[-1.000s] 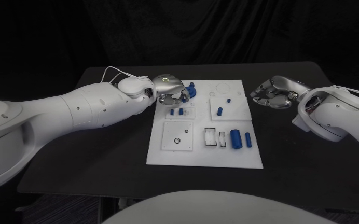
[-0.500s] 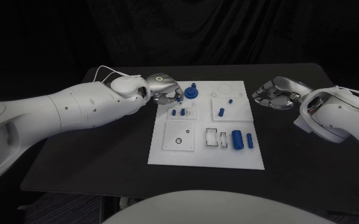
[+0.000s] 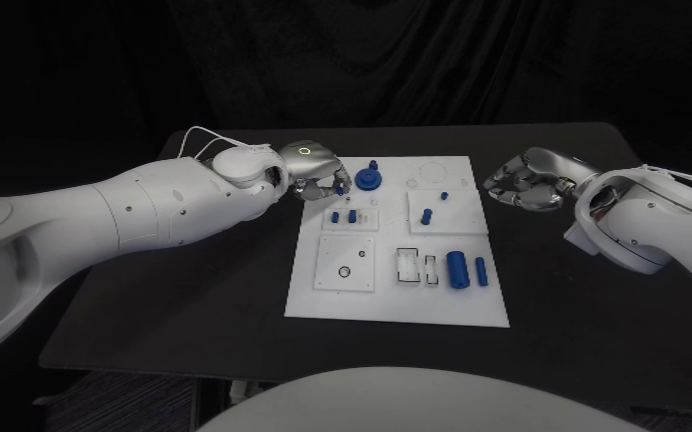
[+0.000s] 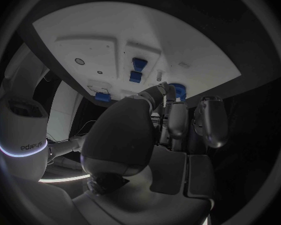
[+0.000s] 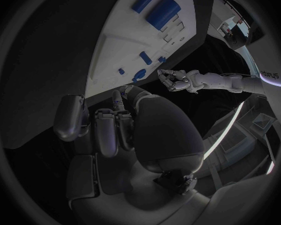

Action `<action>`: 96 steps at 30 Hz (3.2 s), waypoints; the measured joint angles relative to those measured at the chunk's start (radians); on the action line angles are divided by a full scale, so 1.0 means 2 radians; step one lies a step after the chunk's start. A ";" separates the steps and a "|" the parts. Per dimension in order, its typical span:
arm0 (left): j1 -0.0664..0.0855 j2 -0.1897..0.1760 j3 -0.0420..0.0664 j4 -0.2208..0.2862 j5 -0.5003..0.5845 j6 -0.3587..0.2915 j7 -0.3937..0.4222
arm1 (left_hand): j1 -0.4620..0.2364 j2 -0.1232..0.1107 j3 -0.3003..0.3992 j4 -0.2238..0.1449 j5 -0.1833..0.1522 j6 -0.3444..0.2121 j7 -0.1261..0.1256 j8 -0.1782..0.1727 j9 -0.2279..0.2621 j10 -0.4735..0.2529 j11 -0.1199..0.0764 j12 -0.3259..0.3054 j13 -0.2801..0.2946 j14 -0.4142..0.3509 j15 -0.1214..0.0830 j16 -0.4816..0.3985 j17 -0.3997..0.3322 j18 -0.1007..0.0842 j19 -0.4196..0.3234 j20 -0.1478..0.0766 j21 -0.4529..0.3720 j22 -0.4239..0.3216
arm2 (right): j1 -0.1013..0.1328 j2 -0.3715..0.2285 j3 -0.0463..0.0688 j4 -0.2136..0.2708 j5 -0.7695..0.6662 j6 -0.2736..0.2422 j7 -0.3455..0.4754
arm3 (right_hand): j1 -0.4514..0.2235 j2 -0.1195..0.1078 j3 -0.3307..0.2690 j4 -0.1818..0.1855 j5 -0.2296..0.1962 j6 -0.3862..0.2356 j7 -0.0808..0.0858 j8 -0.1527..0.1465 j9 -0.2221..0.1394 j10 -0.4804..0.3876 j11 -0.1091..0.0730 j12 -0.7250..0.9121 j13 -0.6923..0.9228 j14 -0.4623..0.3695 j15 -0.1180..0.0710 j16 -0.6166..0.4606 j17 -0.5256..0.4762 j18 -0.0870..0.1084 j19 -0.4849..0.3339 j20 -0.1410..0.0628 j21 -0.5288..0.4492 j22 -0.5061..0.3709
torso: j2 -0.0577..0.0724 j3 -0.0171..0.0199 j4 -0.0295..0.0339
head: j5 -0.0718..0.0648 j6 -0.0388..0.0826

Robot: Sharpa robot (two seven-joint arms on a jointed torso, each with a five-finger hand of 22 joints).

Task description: Assemble the parts on the task board

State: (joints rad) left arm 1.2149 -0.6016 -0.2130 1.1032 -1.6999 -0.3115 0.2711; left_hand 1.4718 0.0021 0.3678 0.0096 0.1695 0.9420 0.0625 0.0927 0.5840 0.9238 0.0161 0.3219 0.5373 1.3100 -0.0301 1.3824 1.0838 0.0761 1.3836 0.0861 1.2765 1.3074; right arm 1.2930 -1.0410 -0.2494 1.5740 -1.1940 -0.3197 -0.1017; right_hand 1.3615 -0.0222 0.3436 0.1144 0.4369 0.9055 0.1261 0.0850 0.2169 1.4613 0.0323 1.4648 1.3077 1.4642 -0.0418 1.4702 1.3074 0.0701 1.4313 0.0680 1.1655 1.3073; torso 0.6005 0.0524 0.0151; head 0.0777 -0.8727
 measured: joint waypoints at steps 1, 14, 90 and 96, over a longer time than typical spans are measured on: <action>0.000 0.001 0.000 -0.001 0.000 0.000 -0.001 | 0.000 0.000 0.000 0.000 0.000 0.000 0.000 0.000 0.000 0.000 0.000 -0.001 0.000 0.000 0.000 0.000 0.000 0.000 0.000 0.000 0.000 0.000 | 0.000 0.000 0.000 0.000 0.000 0.000 0.000 | 0.000 0.000 0.000 0.000 0.000 0.000 0.000 0.000 0.000 0.000 0.000 0.000 0.000 0.000 0.000 0.000 0.000 0.000 0.000 0.000 0.000 0.000 | 0.000 0.0000 0.0000 | 0.000 0.000; -0.004 0.015 0.000 -0.014 0.000 0.005 -0.012 | -0.009 -0.003 -0.001 0.004 0.000 -0.004 0.004 -0.006 -0.001 0.004 0.004 -0.010 -0.005 -0.004 0.004 0.000 -0.004 0.000 0.000 0.000 -0.002 0.000 | 0.000 0.001 0.000 0.000 0.000 0.001 -0.001 | 0.000 0.000 0.000 0.000 0.000 0.000 0.000 0.000 0.000 0.000 0.000 0.000 0.000 0.000 0.000 0.000 0.000 0.000 0.000 0.000 0.000 0.000 | 0.000 0.0001 -0.0012 | -0.001 0.000; -0.011 0.036 0.000 -0.028 0.000 0.044 -0.027 | -0.019 -0.013 0.017 0.009 -0.012 -0.092 -0.015 -0.008 -0.043 -0.012 0.016 -0.058 -0.032 -0.035 0.020 -0.021 -0.036 0.000 -0.031 0.013 -0.042 0.000 | 0.000 0.003 0.000 0.000 0.000 0.007 -0.006 | 0.000 0.000 0.002 -0.002 0.000 0.000 0.000 0.000 0.000 0.000 0.000 -0.002 0.000 0.000 0.000 -0.002 0.000 0.000 -0.001 -0.001 -0.002 0.000 | 0.000 0.0005 -0.0015 | -0.006 0.000; -0.012 0.037 0.000 -0.029 0.000 0.044 -0.026 | -0.019 -0.013 0.017 0.009 -0.012 -0.092 -0.015 -0.008 -0.044 -0.009 0.016 -0.056 -0.031 -0.037 0.018 -0.021 -0.040 0.000 -0.031 0.013 -0.042 0.000 | 0.000 0.003 0.000 0.000 0.000 0.008 -0.006 | 0.000 0.000 0.002 -0.002 0.000 0.000 0.000 0.000 0.000 0.000 0.000 -0.002 0.000 0.000 0.000 -0.002 0.000 0.000 -0.001 -0.001 -0.002 0.000 | 0.000 0.0004 -0.0018 | -0.006 0.000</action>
State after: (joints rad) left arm 1.1912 -0.5269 -0.2127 1.0455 -1.6999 -0.2233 0.2191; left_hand 1.4336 -0.0229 0.4021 0.0276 0.1458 0.7577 0.0322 0.0775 0.4957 0.9059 0.0485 0.2091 0.4754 1.2366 0.0068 1.3396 1.0045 0.0764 1.3221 0.1113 1.1923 1.3073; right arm 1.2924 -1.0353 -0.2494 1.5749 -1.1938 -0.3043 -0.1143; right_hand 1.3616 -0.0222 0.3479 0.1102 0.4369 0.9055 0.1261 0.0850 0.2169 1.4613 0.0323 1.4600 1.3077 1.4642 -0.0418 1.4662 1.3074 0.0701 1.4287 0.0655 1.1614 1.3079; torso 0.6006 0.0532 0.0115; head 0.0651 -0.8726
